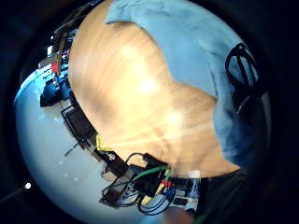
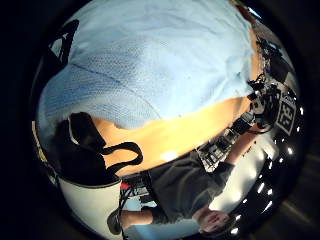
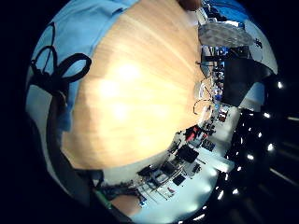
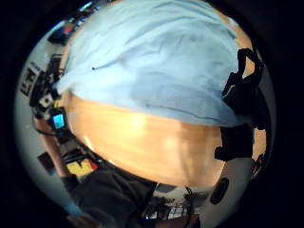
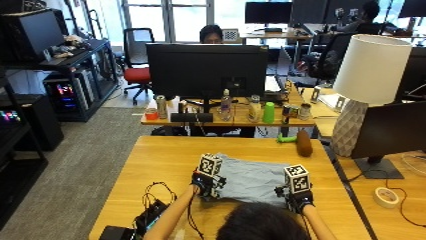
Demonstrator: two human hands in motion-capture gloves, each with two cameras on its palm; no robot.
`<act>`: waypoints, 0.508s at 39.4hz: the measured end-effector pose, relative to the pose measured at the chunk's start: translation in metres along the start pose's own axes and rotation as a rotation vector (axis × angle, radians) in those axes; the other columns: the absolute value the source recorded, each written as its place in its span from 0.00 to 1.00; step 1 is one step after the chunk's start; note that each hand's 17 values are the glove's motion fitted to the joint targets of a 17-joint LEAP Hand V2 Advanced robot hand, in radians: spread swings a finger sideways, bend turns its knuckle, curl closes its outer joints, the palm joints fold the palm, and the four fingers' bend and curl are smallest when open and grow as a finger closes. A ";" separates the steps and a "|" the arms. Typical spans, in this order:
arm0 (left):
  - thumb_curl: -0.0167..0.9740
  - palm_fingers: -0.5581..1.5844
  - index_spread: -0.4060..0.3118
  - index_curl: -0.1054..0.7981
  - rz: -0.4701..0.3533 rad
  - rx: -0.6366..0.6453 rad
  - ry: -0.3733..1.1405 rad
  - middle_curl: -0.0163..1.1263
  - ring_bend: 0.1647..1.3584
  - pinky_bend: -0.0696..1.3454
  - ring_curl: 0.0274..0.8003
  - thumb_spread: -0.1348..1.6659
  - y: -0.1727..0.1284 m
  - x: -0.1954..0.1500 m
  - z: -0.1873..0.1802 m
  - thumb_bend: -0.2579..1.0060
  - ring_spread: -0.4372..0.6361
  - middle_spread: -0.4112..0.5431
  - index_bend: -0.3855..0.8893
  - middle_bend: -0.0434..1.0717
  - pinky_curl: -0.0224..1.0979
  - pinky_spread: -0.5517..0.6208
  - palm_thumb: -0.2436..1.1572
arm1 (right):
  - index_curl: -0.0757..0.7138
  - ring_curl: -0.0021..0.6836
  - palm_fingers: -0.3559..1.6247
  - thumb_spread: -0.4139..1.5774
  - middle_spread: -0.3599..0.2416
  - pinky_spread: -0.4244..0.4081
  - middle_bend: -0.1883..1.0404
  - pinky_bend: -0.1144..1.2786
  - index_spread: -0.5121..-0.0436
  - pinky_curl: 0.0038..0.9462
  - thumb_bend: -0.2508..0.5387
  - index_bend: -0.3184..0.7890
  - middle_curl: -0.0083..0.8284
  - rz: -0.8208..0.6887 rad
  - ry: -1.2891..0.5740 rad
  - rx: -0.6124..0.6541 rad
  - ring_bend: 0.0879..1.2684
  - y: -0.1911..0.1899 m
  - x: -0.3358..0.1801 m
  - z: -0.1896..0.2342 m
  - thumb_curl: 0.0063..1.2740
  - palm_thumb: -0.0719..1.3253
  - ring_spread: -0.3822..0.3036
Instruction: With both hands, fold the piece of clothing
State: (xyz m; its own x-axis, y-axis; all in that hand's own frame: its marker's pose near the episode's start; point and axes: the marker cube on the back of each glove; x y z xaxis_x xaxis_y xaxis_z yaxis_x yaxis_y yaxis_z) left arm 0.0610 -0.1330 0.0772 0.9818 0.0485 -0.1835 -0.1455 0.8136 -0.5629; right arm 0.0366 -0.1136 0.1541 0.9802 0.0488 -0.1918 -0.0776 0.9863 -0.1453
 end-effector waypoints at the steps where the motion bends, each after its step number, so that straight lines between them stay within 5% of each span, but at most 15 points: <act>1: 0.67 0.82 0.17 0.67 0.002 0.030 -0.022 0.47 0.21 0.29 0.49 0.43 0.004 -0.003 -0.004 0.19 0.10 0.13 0.45 0.34 0.38 0.17 0.80 | 0.51 0.65 0.85 0.67 0.32 0.15 0.36 0.45 0.54 0.43 0.36 0.45 0.57 -0.010 -0.003 -0.003 0.42 0.004 0.002 -0.006 0.36 0.86 0.23; 8: 0.72 0.83 0.15 0.71 0.272 -0.002 -0.062 0.50 0.23 0.27 0.53 0.39 0.015 0.005 -0.009 0.19 0.10 0.13 0.47 0.37 0.38 0.17 0.81 | 0.54 0.66 0.85 0.67 0.30 0.13 0.38 0.46 0.54 0.43 0.34 0.45 0.58 -0.045 0.093 -0.002 0.43 0.051 -0.001 -0.069 0.36 0.89 0.22; 11: 0.74 0.83 0.14 0.72 0.310 -0.012 -0.044 0.51 0.23 0.28 0.54 0.37 0.025 0.007 -0.018 0.19 0.09 0.12 0.47 0.38 0.39 0.17 0.81 | 0.56 0.66 0.85 0.67 0.30 0.12 0.39 0.46 0.54 0.43 0.33 0.45 0.58 -0.037 0.128 0.019 0.43 0.057 -0.002 -0.091 0.37 0.90 0.21; 16: 0.77 0.84 0.13 0.74 0.204 0.025 -0.052 0.53 0.26 0.29 0.56 0.35 0.010 -0.005 -0.036 0.19 0.08 0.11 0.47 0.40 0.40 0.17 0.80 | 0.57 0.67 0.85 0.67 0.29 0.12 0.39 0.47 0.54 0.44 0.32 0.44 0.59 0.002 0.143 0.052 0.45 0.028 0.000 -0.105 0.37 0.91 0.21; 20: 0.79 0.83 0.12 0.76 -0.001 -0.023 -0.005 0.54 0.27 0.29 0.58 0.34 0.004 -0.018 -0.042 0.19 0.08 0.10 0.47 0.41 0.41 0.17 0.80 | 0.58 0.67 0.85 0.67 0.29 0.12 0.39 0.48 0.54 0.44 0.31 0.44 0.59 0.051 0.122 0.026 0.47 -0.021 0.002 -0.095 0.37 0.91 0.21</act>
State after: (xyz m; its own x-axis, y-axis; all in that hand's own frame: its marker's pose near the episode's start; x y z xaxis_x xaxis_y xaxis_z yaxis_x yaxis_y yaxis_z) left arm 0.0377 -0.1550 0.0438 0.9826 0.0500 -0.1791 -0.1467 0.8001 -0.5816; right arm 0.0224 -0.1488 0.0642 0.9456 0.0808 -0.3151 -0.1202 0.9869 -0.1078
